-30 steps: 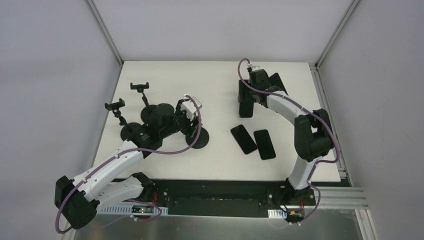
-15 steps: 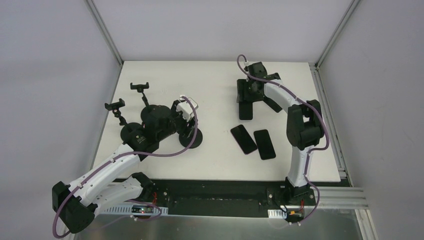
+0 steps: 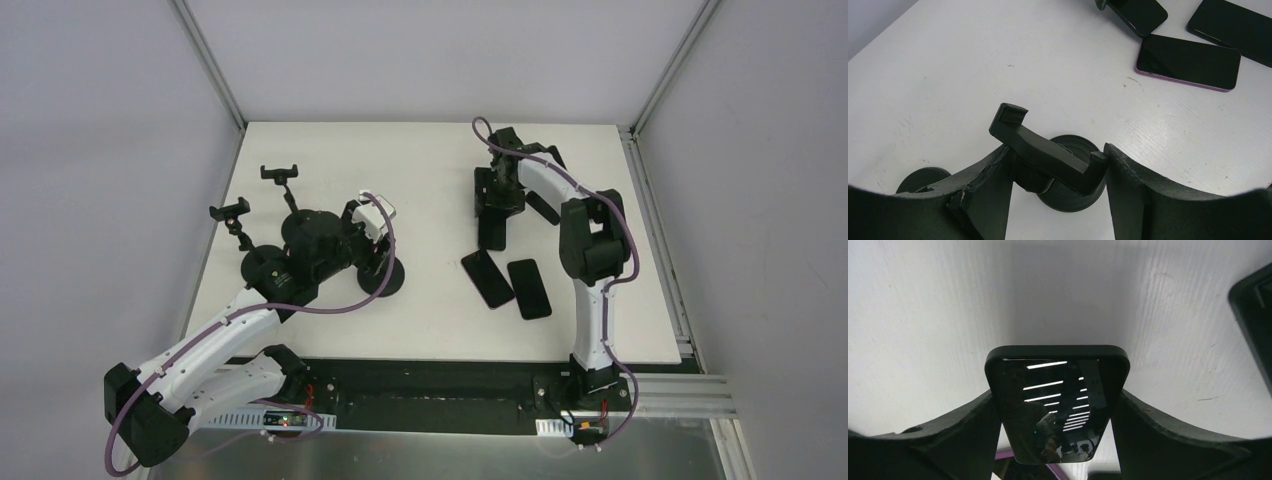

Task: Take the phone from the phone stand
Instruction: Place the phone at the center of the board.

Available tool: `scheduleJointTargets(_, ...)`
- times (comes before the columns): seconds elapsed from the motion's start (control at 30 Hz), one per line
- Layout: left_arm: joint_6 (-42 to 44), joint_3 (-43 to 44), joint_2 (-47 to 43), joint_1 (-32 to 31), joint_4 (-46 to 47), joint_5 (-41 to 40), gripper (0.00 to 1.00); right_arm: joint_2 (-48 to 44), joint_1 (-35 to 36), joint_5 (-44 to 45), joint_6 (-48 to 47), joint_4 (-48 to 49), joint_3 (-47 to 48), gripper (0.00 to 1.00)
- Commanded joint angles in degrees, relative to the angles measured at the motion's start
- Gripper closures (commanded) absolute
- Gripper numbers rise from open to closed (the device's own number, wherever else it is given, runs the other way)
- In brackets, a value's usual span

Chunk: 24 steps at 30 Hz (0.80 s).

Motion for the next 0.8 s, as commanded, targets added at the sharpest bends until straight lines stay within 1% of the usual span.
scheduleJointTargets(0.0,0.82,0.0,-1.94,0.31,4.43,-2.66,1.0,1.95,0.25,4.61,2.89,-3.39,6.01,0.43)
scheduleJointTargets(0.07,0.92,0.15,-1.8,0.31,4.44,-2.77,1.0,3.3,0.26,4.51,3.02,-4.34,7.52,0.36)
scheduleJointTargets(0.2,1.09,0.43,-1.29,0.32,4.39,-2.96,1.0,4.29,0.28,3.7,3.3,-4.62,8.18,0.26)
scheduleJointTargets(0.33,0.96,0.68,-0.59,0.31,4.43,-3.67,1.0,5.08,0.3,2.84,3.63,-4.97,8.01,0.19)
scheduleJointTargets(0.4,0.39,0.89,-0.24,0.34,4.44,-3.89,1.0,5.29,0.33,2.83,3.77,-5.08,7.82,0.12)
scheduleJointTargets(0.43,-0.07,1.05,0.02,0.31,4.46,-3.95,1.0,5.25,0.32,2.93,3.89,-5.05,7.68,0.11)
scheduleJointTargets(0.5,-0.72,1.41,0.67,0.32,4.63,-4.41,1.0,4.77,0.29,2.88,3.91,-4.75,7.25,0.03)
scheduleJointTargets(0.53,-1.04,1.59,1.11,0.31,4.76,-4.66,1.0,4.44,0.3,2.95,3.91,-4.66,7.07,0.01)
scheduleJointTargets(0.63,-1.07,2.84,2.84,0.39,5.11,-5.49,1.0,2.03,0.28,4.17,3.27,-4.2,6.17,0.01)
scheduleJointTargets(0.77,0.12,6.58,6.42,0.98,5.89,-8.56,1.0,-3.71,0.28,6.31,3.17,-2.45,5.05,0.01)
